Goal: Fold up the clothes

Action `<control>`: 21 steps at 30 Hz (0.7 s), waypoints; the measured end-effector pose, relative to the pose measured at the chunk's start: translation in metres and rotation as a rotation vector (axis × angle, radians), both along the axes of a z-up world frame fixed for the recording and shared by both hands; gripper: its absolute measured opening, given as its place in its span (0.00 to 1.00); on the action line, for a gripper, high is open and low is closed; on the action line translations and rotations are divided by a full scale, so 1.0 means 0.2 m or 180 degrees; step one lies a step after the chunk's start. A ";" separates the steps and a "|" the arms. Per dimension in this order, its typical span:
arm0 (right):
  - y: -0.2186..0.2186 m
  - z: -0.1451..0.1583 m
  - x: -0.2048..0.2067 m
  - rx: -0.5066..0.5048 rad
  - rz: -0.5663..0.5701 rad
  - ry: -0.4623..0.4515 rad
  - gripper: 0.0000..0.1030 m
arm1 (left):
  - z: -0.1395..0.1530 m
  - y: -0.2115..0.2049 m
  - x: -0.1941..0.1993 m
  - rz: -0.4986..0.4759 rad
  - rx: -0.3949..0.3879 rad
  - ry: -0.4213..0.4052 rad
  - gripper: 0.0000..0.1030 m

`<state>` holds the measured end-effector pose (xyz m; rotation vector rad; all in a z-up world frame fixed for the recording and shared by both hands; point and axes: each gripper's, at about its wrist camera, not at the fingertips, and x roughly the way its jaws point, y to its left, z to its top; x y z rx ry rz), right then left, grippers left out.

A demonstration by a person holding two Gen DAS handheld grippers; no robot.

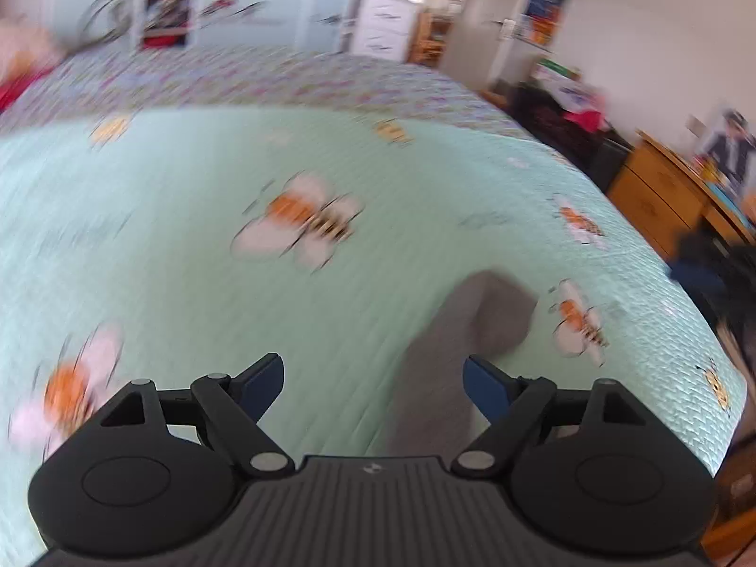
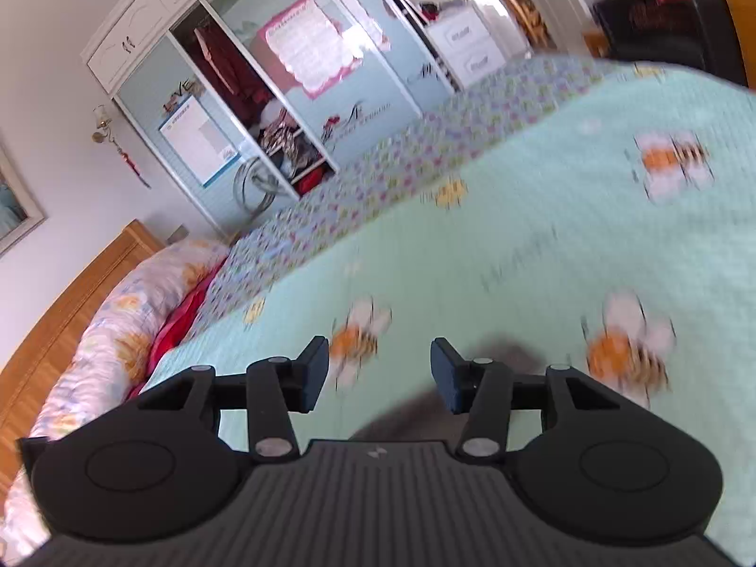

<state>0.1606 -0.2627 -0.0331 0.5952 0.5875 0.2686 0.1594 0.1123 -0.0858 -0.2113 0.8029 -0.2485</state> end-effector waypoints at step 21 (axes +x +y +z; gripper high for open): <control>0.82 -0.07 -0.78 -0.1840 0.0792 -0.0896 0.09 | -0.28 0.12 -0.86 0.0419 -0.1025 0.0501 0.85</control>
